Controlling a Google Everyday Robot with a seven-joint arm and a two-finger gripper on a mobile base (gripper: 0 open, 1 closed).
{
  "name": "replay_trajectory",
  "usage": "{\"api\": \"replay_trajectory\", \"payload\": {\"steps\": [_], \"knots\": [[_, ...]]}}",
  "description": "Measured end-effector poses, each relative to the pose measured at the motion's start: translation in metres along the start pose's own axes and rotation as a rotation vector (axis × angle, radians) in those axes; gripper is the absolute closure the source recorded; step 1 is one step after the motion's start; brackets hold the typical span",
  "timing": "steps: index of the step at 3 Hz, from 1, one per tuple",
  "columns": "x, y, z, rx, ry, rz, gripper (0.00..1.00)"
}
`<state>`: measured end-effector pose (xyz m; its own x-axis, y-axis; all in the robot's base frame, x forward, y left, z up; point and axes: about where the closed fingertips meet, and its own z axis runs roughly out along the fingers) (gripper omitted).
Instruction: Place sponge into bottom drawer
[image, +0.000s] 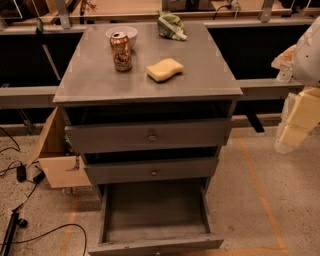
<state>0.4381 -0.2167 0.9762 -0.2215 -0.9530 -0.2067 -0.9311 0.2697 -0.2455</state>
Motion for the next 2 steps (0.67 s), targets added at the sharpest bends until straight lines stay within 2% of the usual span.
{"api": "replay_trajectory", "payload": {"steps": [1, 2], "knots": [[-0.002, -0.003, -0.001, 0.012, -0.013, 0.005, 0.00], [-0.015, -0.026, 0.012, 0.038, -0.112, 0.029, 0.00]]}}
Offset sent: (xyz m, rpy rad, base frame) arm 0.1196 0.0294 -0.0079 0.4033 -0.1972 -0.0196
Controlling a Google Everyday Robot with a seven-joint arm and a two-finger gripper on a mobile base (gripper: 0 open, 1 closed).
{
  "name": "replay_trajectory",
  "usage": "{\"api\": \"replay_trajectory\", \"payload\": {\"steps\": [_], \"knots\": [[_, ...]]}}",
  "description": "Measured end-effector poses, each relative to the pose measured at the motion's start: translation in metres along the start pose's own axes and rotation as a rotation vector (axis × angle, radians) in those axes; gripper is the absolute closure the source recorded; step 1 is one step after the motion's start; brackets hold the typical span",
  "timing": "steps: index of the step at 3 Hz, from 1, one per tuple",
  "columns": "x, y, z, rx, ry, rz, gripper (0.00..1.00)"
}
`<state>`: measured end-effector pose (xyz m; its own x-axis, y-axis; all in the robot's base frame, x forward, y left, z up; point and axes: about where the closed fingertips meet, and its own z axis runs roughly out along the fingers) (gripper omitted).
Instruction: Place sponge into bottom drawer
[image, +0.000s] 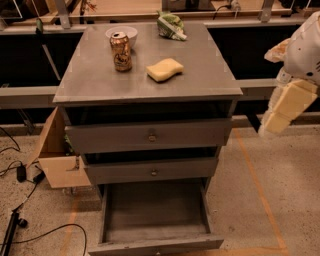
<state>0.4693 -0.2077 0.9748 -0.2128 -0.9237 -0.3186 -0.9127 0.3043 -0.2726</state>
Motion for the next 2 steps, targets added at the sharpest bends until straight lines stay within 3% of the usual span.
{"api": "replay_trajectory", "payload": {"steps": [1, 2], "knots": [[-0.036, -0.050, 0.026, 0.059, -0.214, 0.026, 0.00], [-0.070, -0.096, 0.054, 0.102, -0.386, 0.064, 0.00]]}}
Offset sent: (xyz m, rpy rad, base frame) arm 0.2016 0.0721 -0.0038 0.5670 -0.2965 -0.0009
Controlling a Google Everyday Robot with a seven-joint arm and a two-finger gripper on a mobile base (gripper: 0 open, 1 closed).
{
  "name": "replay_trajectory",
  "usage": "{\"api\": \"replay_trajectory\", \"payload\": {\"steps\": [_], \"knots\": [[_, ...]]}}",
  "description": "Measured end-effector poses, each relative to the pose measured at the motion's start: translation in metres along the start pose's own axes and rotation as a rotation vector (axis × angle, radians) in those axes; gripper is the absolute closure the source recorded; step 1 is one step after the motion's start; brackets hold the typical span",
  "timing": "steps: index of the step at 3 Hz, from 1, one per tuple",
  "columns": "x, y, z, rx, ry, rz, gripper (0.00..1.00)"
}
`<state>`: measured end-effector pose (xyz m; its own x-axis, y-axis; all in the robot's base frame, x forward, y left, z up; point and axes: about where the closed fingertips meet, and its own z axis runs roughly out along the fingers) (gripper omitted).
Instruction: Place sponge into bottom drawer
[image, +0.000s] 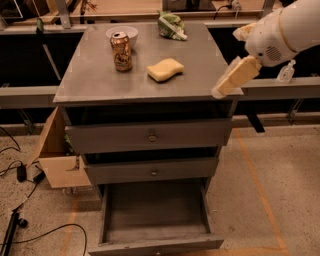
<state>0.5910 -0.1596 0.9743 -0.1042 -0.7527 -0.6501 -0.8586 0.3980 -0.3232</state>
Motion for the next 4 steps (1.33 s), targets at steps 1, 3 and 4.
{"api": "replay_trajectory", "payload": {"steps": [1, 3, 4], "knots": [[-0.005, -0.032, 0.056, 0.023, -0.148, 0.063, 0.00], [0.009, -0.061, 0.123, 0.055, -0.236, 0.181, 0.00], [0.010, -0.060, 0.128, 0.060, -0.230, 0.186, 0.00]]}}
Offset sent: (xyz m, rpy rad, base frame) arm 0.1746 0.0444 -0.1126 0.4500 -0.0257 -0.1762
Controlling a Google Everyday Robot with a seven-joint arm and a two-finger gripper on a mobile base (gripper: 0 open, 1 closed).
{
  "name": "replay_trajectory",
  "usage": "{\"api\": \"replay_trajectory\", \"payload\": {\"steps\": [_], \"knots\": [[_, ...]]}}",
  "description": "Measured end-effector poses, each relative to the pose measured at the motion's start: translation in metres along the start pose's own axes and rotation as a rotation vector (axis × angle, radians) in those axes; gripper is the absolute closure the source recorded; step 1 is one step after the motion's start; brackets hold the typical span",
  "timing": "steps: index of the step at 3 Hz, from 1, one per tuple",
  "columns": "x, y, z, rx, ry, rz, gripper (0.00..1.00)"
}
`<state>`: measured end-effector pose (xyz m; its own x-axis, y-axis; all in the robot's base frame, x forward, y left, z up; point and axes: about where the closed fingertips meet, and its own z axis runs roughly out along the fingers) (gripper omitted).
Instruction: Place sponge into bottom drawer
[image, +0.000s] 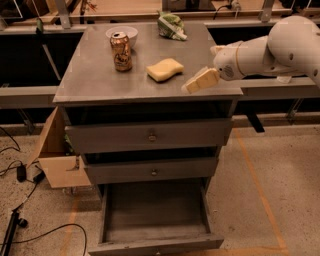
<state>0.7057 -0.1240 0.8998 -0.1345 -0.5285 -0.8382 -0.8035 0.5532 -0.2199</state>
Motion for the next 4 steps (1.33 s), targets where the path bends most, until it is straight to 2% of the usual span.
{"api": "replay_trajectory", "payload": {"steps": [3, 4], "knots": [[-0.001, -0.010, 0.099, 0.022, -0.069, 0.199, 0.00], [-0.010, -0.011, 0.124, 0.017, -0.104, 0.219, 0.00]]}}
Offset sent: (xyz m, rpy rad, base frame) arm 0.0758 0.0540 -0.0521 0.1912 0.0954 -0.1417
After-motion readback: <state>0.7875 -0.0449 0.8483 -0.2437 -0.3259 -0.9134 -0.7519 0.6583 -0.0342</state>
